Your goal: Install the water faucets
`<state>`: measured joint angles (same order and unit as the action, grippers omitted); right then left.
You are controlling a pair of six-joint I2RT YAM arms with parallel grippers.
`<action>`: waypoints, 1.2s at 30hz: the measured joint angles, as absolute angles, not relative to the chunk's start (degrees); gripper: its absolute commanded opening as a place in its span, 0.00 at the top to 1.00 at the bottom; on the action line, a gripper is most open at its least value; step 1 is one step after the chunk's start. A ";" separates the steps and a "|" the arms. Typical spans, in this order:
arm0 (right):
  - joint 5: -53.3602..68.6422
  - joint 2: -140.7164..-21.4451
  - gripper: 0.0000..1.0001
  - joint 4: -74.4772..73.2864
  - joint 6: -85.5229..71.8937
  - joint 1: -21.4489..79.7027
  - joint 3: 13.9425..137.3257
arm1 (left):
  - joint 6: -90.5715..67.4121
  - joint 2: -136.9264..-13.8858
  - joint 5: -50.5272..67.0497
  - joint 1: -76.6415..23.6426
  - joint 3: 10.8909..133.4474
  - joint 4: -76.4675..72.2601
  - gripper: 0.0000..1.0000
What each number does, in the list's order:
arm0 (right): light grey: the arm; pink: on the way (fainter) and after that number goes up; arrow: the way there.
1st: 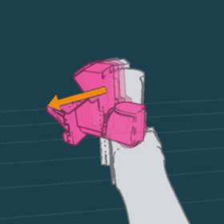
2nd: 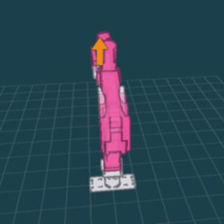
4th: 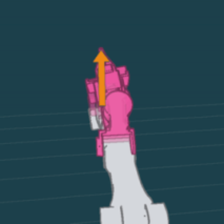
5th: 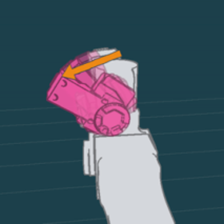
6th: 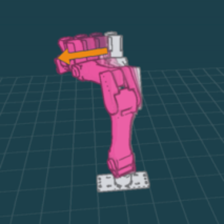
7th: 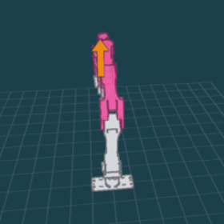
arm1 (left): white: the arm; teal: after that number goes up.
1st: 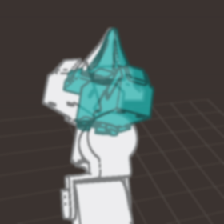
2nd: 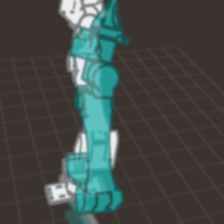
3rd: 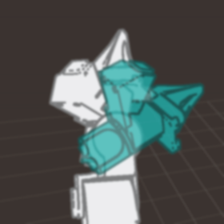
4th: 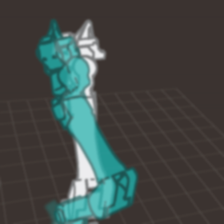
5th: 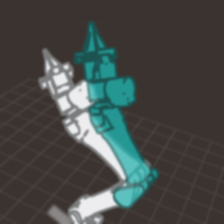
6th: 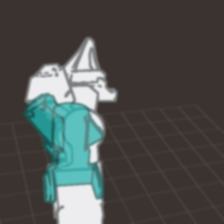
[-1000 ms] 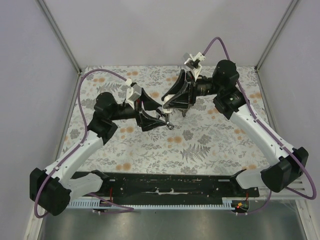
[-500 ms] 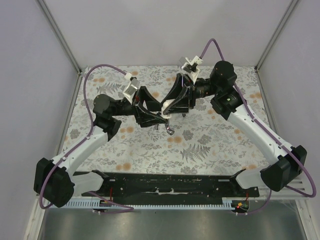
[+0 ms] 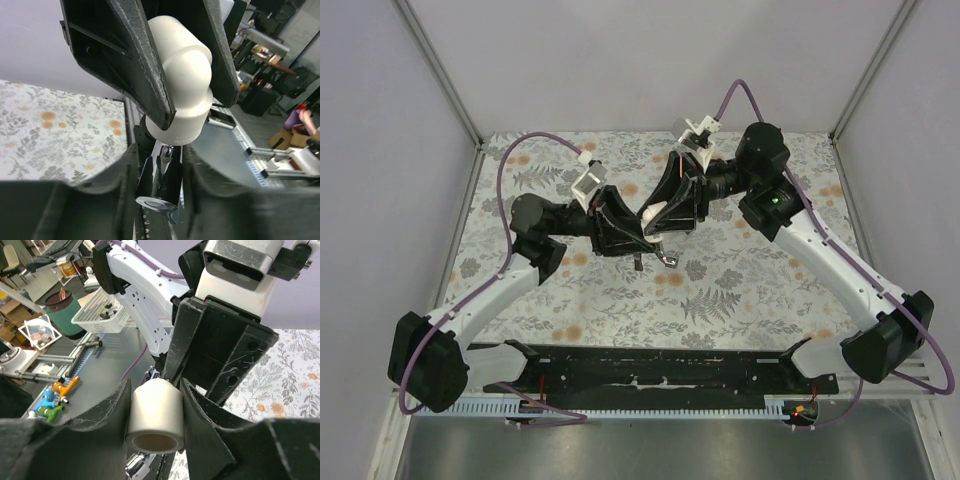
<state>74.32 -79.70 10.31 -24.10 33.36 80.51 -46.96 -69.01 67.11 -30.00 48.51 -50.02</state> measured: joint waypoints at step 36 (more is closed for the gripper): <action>-7.22 -75.55 1.00 -22.15 -12.73 39.97 75.59 | -3.36 -59.27 -18.15 -64.73 58.72 1.17 0.26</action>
